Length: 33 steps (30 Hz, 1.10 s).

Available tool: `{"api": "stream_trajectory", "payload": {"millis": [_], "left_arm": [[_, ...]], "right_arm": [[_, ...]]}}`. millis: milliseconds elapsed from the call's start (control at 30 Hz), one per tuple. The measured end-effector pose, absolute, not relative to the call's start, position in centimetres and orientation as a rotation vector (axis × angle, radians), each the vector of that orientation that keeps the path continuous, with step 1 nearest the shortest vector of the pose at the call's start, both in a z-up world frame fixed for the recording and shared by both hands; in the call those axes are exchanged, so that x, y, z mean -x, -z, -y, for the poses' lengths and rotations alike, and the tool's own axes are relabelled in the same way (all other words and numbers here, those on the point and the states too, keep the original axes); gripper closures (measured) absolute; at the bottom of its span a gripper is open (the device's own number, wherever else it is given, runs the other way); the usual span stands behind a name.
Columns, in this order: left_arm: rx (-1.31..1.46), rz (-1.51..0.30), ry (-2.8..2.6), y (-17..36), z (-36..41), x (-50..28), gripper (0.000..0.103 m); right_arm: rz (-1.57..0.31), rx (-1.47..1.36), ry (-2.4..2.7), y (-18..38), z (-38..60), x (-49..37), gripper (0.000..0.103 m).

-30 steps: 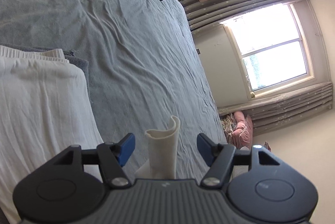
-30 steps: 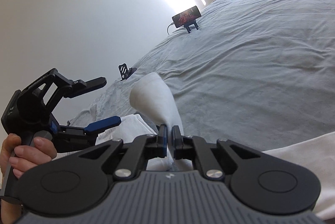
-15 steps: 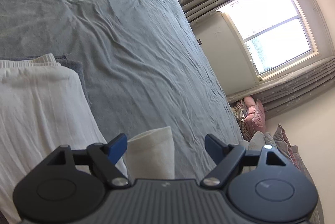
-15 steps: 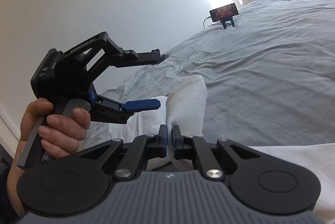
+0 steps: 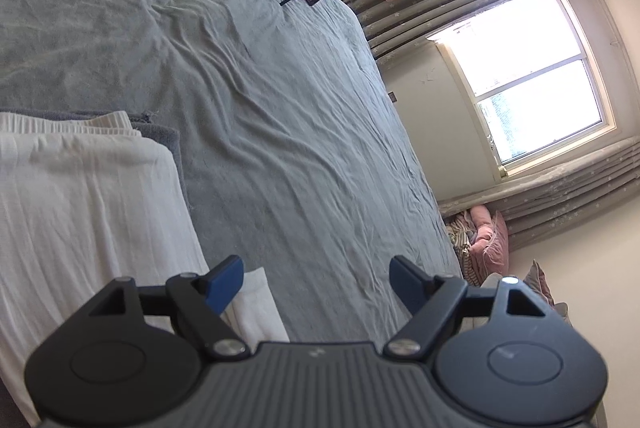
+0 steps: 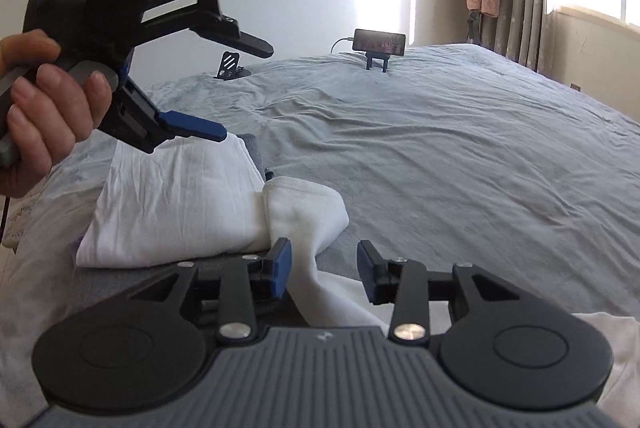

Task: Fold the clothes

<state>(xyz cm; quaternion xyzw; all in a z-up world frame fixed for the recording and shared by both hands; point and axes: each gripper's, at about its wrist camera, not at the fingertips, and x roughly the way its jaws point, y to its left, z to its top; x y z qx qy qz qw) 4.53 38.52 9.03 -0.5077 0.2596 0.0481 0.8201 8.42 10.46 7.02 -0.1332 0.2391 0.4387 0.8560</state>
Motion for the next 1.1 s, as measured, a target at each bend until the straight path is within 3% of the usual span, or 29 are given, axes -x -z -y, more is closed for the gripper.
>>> {"api": "stream_trajectory", "payload": {"millis": [300,467,567,767,1100], "left_arm": [[1.103,-0.554,-0.143,-8.9,-39.0,-4.1,0.023],[1.117,-0.553,-0.155,-8.8,-39.3,-3.9,0.023],[1.125,-0.552,-0.158,-8.8,-39.4,-3.9,0.023],[1.134,-0.551,-0.159,-8.8,-39.4,-3.8,0.023],[1.144,-0.549,-0.146,-8.8,-39.3,-3.9,0.023]], "right_arm": [[-0.494,0.424,-0.953,-5.1,-13.2,-8.1,0.063],[-0.545,0.402,-0.892,-4.7,-14.2,-10.1,0.088],[-0.568,0.306,-0.875,-5.1,-13.8,-10.9,0.093],[-0.644,0.037,-0.900,-6.3,-11.5,-11.5,0.094],[-0.584,0.226,-0.872,-6.4,-13.1,-9.8,0.090]]}}
